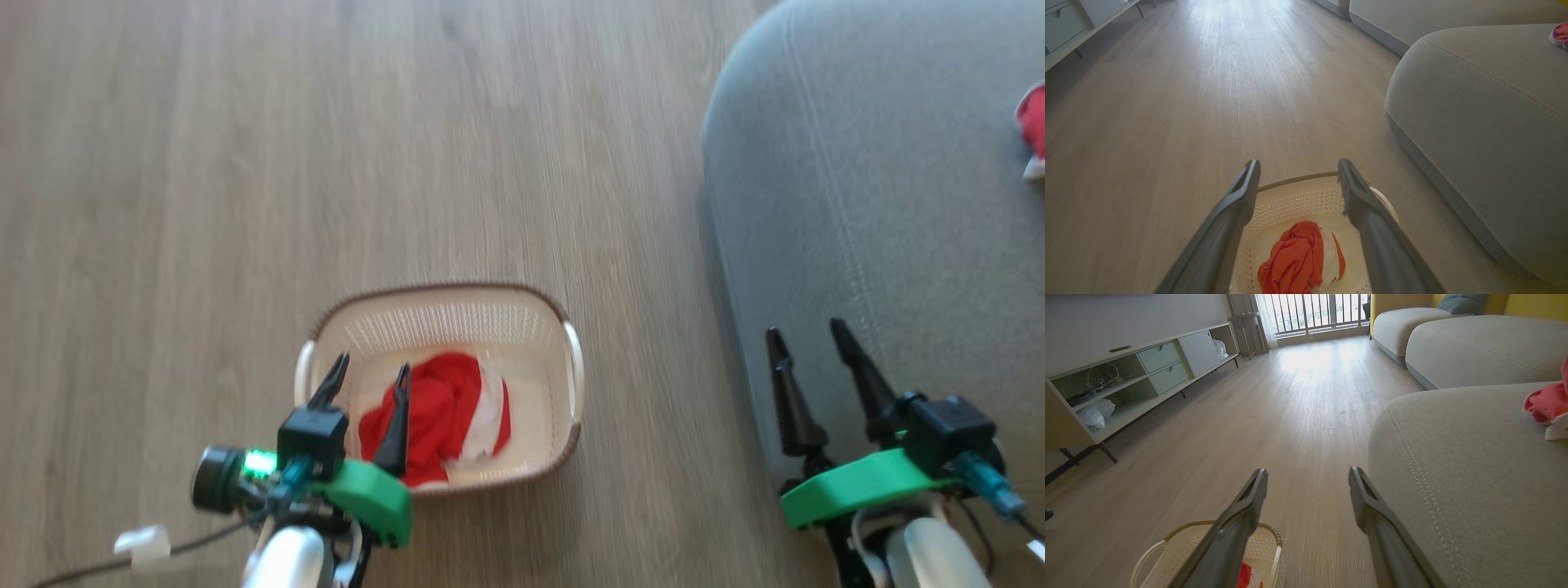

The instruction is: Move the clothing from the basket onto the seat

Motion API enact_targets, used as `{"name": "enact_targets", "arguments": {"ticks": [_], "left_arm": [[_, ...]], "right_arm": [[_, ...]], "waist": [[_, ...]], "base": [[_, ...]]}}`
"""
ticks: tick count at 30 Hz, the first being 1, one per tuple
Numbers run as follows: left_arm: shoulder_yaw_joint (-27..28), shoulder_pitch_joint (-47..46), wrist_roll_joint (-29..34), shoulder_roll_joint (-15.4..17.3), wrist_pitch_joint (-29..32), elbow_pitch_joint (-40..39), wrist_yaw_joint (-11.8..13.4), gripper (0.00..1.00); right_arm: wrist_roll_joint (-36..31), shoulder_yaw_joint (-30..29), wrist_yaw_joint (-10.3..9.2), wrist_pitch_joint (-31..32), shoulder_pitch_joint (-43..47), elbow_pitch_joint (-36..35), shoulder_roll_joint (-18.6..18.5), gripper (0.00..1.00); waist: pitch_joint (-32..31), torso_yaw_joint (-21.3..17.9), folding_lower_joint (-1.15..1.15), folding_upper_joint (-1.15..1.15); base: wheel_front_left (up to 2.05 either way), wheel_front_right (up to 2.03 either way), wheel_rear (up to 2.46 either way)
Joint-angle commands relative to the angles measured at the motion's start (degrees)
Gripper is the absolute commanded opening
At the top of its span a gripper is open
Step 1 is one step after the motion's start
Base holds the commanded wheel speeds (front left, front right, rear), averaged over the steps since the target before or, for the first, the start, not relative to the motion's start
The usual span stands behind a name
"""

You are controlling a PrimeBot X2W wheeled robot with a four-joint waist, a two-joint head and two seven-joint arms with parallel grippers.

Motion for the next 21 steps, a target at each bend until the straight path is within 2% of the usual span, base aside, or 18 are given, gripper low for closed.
{"name": "enact_targets", "arguments": {"ticks": [1, 7, 11, 17, 21], "left_arm": [[2.04, -4.07, 1.11, 0.02, -0.31, -0.92, -0.49, 1.0], [1.17, -10.51, 4.74, 1.02, -0.31, 5.0, -2.66, 1.0], [-0.96, -15.59, 7.68, 3.44, -0.31, 9.76, -3.75, 1.0], [-5.15, -22.96, 11.12, 7.57, -0.31, 17.59, -3.78, 1.0], [-6.41, -28.34, 12.4, 10.04, -0.31, 22.69, -1.73, 1.0]], "right_arm": [[-0.65, 0.28, -0.01, -0.53, -2.26, -2.22, -0.07, 1.0], [-2.61, -0.56, -0.01, -0.53, -4.34, -2.94, 0.67, 1.0], [-2.56, -0.88, -0.01, -0.53, -5.8, -3.86, 1.03, 1.0], [-0.46, -0.06, -0.01, -0.53, -7.89, -5.02, 1.2, 1.0], [1.76, 1.72, -0.01, -0.53, -9.18, -7.09, 1.21, 1.0]], "waist": [[4.63, -1.33, 0.0, 0.0], [15.71, -3.22, 0.0, 0.0], [22.26, -4.72, 0.0, 0.0], [30.42, -7.26, 0.0, 0.0], [35.14, -9.39, 0.0, 0.0]], "base": [[0.0, 0.0, 0.0], [0.0, 0.0, 0.0], [0.0, 0.0, 0.0], [0.0, 0.0, 0.0], [0.0, 0.0, 0.0]]}}
